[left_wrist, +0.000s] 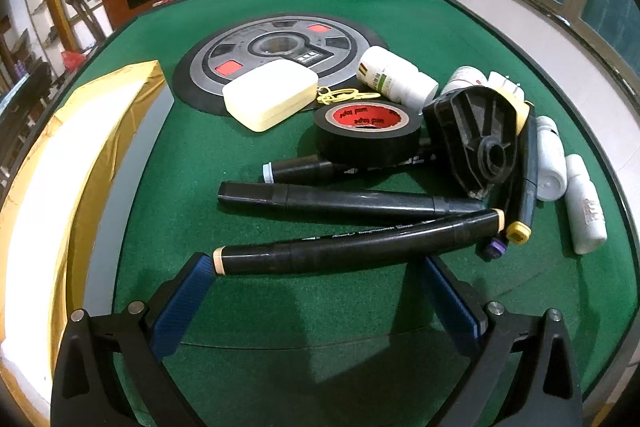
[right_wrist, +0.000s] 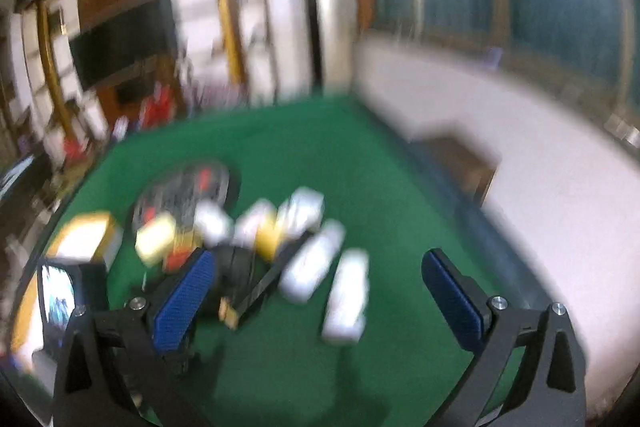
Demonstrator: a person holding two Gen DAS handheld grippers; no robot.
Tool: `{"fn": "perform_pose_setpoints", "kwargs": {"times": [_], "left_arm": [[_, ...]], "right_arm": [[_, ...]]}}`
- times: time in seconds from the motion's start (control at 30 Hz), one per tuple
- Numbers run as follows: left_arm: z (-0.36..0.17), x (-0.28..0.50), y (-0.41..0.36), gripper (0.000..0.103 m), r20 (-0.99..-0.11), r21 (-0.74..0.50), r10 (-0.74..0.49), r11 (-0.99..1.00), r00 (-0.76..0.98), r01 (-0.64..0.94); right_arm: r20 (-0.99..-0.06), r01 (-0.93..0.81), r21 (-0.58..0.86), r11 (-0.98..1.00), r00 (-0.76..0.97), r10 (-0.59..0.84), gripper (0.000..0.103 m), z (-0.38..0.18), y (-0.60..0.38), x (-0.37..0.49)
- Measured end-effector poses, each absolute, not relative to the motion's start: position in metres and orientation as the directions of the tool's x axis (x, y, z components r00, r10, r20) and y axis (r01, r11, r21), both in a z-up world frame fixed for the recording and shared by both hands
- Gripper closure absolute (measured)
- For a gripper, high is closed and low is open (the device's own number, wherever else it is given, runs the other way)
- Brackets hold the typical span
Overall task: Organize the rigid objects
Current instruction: 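Grasp a black marker with the left gripper and lift it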
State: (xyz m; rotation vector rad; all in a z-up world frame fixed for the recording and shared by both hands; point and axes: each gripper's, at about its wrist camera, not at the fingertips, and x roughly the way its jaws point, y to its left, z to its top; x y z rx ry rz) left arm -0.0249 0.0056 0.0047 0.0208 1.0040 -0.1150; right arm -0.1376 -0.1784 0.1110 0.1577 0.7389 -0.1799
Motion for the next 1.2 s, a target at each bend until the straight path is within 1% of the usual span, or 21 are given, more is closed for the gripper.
{"fn": "perform_pose_setpoints", "kwargs": {"times": [0.03,0.13,0.2,0.3,0.37,0.47,0.5,0.57,0.63,0.77,0.8,0.87,0.93,0.97,1.07,1.1,1.13,1.2], "left_arm": [[0.006,-0.026,0.009,0.0,-0.84,-0.058,-0.111,0.992,0.531,0.115],[0.015,-0.03,0.027,0.001,-0.822,-0.206,-0.255,0.967,0.51,0.151],[0.022,-0.033,0.034,0.001,-0.802,-0.235,-0.308,0.95,0.512,0.204],[0.033,-0.037,0.032,0.001,-0.785,-0.17,-0.305,0.943,0.539,0.285],[0.041,-0.04,0.028,0.001,-0.767,-0.142,-0.326,0.926,0.553,0.349],[0.044,-0.038,0.019,0.001,-0.762,-0.142,-0.371,0.895,0.53,0.422],[0.044,-0.036,0.014,0.001,-0.764,-0.126,-0.369,0.889,0.529,0.44],[0.041,-0.028,-0.001,0.001,-0.774,-0.054,-0.327,0.887,0.542,0.458],[0.033,-0.022,-0.009,0.002,-0.792,-0.02,-0.3,0.884,0.533,0.467],[0.013,-0.018,-0.023,0.011,-0.847,-0.087,-0.339,0.848,0.409,0.523],[0.015,-0.024,-0.026,0.013,-0.841,-0.073,-0.344,0.837,0.418,0.542],[0.021,-0.039,-0.033,0.015,-0.846,-0.115,-0.4,0.782,0.351,0.613],[0.027,-0.052,-0.035,0.028,-0.848,-0.168,-0.447,0.737,0.285,0.655],[0.03,-0.057,-0.034,0.03,-0.849,-0.186,-0.459,0.724,0.262,0.664],[0.032,-0.067,-0.032,0.031,-0.856,-0.157,-0.432,0.739,0.282,0.655],[0.034,-0.069,-0.032,0.037,-0.855,-0.132,-0.417,0.748,0.307,0.65],[0.033,-0.07,-0.03,0.039,-0.856,-0.122,-0.408,0.755,0.317,0.644],[0.033,-0.07,-0.029,0.04,-0.858,-0.107,-0.391,0.771,0.333,0.628]], "right_arm": [[-0.701,0.215,0.1,0.972,0.708,-0.085,0.0,0.103,-0.182,-0.134],[-0.723,0.251,0.098,0.963,0.683,-0.104,0.0,0.08,-0.195,-0.128],[-0.731,0.263,0.124,0.957,0.676,-0.091,0.0,0.069,-0.204,-0.12],[-0.699,0.296,0.083,0.952,0.697,-0.156,0.0,0.055,-0.215,-0.103],[-0.694,0.316,0.07,0.946,0.697,-0.181,0.0,0.051,-0.225,-0.094],[-0.681,0.307,0.159,0.938,0.722,-0.121,0.0,0.05,-0.239,-0.09],[-0.678,0.304,0.167,0.938,0.726,-0.114,0.0,0.048,-0.24,-0.089],[-0.691,0.309,0.183,0.933,0.715,-0.101,0.0,0.043,-0.245,-0.086],[-0.694,0.313,0.217,0.924,0.715,-0.079,0.0,0.042,-0.251,-0.088],[-0.693,0.321,0.254,0.912,0.719,-0.061,0.0,0.039,-0.257,-0.091],[-0.694,0.321,0.253,0.913,0.718,-0.06,0.0,0.038,-0.256,-0.091],[-0.694,0.313,0.248,0.917,0.717,-0.057,0.0,0.038,-0.253,-0.09],[-0.696,0.307,0.244,0.92,0.716,-0.054,0.0,0.038,-0.251,-0.089],[-0.696,0.304,0.245,0.921,0.716,-0.051,0.0,0.038,-0.25,-0.089],[-0.701,0.303,0.252,0.919,0.712,-0.043,0.0,0.036,-0.251,-0.087],[-0.703,0.304,0.258,0.917,0.71,-0.038,0.0,0.035,-0.251,-0.087],[-0.705,0.306,0.26,0.916,0.708,-0.037,0.0,0.035,-0.252,-0.087],[-0.708,0.31,0.264,0.913,0.706,-0.036,0.0,0.034,-0.252,-0.087]]}}
